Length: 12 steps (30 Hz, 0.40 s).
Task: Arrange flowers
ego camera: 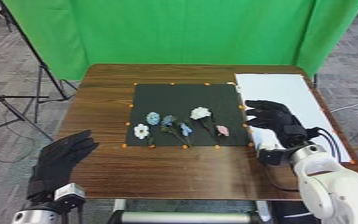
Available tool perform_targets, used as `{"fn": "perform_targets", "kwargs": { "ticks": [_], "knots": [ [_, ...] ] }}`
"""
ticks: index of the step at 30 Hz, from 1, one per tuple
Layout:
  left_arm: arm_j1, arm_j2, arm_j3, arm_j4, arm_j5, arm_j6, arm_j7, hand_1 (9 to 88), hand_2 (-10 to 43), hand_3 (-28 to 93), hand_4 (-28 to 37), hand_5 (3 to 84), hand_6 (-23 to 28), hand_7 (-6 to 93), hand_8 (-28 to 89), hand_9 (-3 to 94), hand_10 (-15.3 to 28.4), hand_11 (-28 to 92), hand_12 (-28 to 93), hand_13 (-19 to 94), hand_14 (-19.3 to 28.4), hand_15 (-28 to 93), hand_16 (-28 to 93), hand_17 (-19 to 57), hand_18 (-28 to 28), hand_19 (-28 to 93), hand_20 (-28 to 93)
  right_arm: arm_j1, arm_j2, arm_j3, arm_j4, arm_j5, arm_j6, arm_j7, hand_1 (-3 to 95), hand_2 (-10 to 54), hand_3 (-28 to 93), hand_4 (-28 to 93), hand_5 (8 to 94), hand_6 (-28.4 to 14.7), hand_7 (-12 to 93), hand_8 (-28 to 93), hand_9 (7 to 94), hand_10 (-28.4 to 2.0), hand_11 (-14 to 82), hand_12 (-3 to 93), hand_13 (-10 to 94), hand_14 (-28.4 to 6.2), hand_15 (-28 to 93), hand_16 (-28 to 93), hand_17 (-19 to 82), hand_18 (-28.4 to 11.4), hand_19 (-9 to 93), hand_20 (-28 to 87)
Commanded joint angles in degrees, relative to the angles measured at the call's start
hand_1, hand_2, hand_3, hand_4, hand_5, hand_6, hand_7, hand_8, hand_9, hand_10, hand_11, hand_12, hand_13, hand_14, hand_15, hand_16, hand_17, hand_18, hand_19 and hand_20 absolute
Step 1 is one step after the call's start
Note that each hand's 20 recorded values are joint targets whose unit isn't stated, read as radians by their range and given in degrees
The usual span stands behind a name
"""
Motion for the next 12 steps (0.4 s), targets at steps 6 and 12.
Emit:
{"fn": "perform_targets", "kwargs": {
  "ticks": [6, 12],
  "knots": [
    [0.59, -0.75, 0.10, 0.02, -0.35, 0.40, -0.03, 30.1, 3.4, 80, -16.9, 53.0, 14.9, 14.9, -9, 44.0, 21.1, 37, 9, 34, 24.8, 49, -10, -8.4, 20.6, 57, 13, 2.54, 0.37, -1.60, 0.38, -0.50, -1.13, -0.12, 26.9, 2.7, 91, -28, 45.7, -3.9, 18, -13, 44.2, -16.2, 13.2, 14.9, 38, -17.8, 45, 10, 6, -20.2, 54, 13],
    [0.40, -1.68, -0.47, 0.04, 0.32, -0.10, -1.22, 30.1, 3.5, 80, -17.0, 52.7, 15.1, 14.7, -9, 43.4, 21.1, 38, 9, 34, 24.9, 49, -10, -8.5, 20.6, 57, 13, 2.76, 0.85, -1.51, 0.48, -0.58, -0.90, 0.40, 26.8, 2.8, 91, -28, 45.1, -3.6, 17, -13, 44.3, -16.1, 13.1, 14.9, 38, -17.8, 45, 10, 6, -20.2, 54, 13]
  ]
}}
